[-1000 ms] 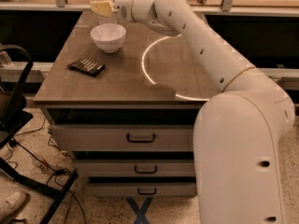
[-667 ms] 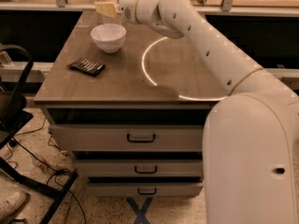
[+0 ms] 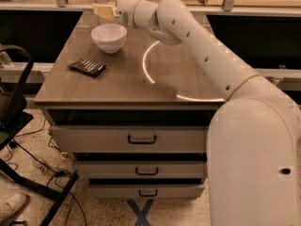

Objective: Place water bottle into white bowl

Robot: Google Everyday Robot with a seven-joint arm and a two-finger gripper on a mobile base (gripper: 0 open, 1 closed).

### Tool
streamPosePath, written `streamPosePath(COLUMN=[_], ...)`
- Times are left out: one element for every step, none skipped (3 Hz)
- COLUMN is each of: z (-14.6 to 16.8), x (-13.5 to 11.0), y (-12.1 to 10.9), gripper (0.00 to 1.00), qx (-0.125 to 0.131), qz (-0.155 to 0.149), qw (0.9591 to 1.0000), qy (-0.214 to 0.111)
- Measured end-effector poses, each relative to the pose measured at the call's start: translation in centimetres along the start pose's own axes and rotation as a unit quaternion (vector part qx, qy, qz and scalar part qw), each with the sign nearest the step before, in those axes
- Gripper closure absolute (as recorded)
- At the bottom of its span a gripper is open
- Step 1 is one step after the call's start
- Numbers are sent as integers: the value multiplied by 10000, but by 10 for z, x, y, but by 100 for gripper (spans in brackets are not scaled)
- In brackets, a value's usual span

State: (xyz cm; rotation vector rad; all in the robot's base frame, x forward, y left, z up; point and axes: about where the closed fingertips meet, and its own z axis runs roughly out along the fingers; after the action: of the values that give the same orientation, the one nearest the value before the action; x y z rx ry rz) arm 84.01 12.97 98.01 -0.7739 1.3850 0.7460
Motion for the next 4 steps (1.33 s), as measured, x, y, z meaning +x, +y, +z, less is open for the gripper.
streamPosePath(z=[-2,-3,0,0], x=[3,6,9,13], y=[-1,-2,-4,-3], gripper=[100,100,100,100], qx=[97,185,261,292], qz=[-65,-107,-103,-85], qw=[9999,9996,9995,9994], qy=[119,186,141,169])
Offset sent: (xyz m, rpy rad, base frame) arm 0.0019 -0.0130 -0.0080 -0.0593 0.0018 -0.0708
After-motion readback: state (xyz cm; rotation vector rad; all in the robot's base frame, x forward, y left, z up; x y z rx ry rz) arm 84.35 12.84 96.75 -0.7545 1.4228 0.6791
